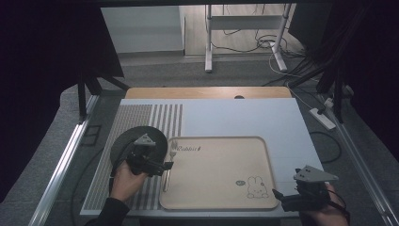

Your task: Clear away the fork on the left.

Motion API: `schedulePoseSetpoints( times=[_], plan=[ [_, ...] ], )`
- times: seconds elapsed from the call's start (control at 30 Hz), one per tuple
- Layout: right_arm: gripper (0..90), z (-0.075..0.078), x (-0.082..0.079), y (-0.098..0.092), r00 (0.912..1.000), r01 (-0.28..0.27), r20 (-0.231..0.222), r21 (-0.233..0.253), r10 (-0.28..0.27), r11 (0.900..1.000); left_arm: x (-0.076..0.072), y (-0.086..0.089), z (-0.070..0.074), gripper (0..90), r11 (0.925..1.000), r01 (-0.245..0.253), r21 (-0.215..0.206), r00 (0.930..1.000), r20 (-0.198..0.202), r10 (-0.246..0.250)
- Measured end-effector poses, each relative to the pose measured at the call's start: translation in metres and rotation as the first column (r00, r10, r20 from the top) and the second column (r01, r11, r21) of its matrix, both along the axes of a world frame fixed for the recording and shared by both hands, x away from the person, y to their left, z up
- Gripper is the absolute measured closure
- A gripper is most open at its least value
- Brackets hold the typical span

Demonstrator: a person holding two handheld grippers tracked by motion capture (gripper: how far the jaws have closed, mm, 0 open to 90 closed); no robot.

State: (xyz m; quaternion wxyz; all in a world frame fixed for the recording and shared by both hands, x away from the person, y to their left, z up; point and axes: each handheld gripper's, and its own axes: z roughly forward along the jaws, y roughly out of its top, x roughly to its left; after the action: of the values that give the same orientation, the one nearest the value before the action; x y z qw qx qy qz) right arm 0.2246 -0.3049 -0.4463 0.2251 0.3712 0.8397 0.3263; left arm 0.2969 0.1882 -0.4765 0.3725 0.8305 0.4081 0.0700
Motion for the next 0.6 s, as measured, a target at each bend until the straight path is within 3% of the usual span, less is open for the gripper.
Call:
schedulePoseSetpoints(
  times=[0.6],
  plan=[
    [0.0,0.001,0.001,-0.001,0.9999,0.016,0.000,0.016,-0.016,1.000,-0.034,0.027,0.001,0.0,0.9971,-0.049,-0.059,0.9987,-0.018,0.048]
  ],
)
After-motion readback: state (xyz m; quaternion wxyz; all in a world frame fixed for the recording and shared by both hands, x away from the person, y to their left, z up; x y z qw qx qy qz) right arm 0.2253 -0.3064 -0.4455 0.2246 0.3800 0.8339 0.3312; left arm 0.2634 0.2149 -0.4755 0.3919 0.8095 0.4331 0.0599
